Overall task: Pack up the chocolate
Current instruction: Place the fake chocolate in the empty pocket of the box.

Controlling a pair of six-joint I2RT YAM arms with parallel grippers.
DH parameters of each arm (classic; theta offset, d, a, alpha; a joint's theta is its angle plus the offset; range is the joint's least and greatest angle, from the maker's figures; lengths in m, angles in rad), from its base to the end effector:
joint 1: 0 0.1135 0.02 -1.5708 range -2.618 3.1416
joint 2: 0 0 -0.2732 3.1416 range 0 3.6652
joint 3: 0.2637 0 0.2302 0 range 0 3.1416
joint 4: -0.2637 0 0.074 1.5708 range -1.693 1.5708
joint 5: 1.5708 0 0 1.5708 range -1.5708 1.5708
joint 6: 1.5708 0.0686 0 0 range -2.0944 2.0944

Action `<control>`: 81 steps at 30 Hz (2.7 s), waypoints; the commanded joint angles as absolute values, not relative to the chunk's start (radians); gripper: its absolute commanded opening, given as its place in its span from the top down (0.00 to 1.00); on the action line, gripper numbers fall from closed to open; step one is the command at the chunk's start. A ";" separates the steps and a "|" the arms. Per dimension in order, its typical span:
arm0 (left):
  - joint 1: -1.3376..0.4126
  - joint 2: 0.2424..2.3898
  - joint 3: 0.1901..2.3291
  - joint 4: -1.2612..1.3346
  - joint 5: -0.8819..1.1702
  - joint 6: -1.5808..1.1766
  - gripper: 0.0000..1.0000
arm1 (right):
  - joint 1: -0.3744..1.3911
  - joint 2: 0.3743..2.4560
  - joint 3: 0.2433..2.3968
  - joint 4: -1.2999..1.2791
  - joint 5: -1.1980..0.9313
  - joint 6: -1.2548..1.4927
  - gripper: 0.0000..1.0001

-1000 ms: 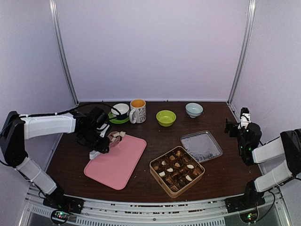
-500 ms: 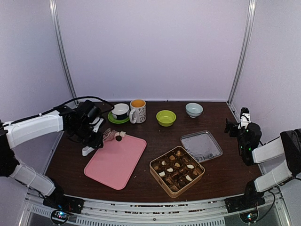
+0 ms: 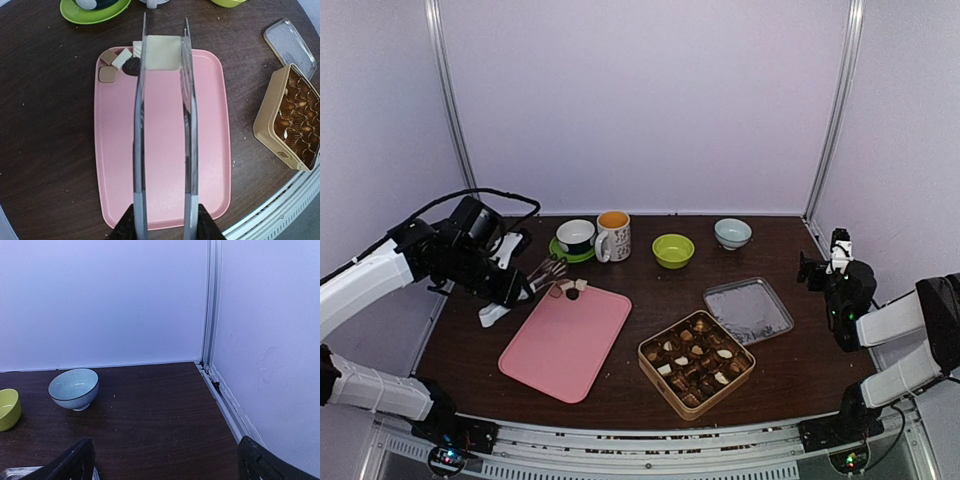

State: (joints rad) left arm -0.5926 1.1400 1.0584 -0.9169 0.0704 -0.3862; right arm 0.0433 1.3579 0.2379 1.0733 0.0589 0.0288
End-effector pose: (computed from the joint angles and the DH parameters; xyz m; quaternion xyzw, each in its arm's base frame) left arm 0.1710 -0.1210 0.2837 0.1087 0.9526 -0.1624 0.2331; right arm 0.2554 0.0070 0.2000 0.0151 0.7232 0.0036 0.6904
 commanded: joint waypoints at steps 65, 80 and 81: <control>-1.196 1.659 1.318 -0.804 0.434 -0.158 0.76 | 0.040 1.359 0.250 1.088 0.056 0.025 0.00; -1.197 1.694 1.318 -0.786 0.425 -0.127 0.72 | 0.040 1.360 0.252 1.088 0.054 0.025 0.00; -1.197 1.695 1.316 -0.786 0.424 -0.126 0.72 | 0.040 1.359 0.251 1.088 0.055 0.025 0.00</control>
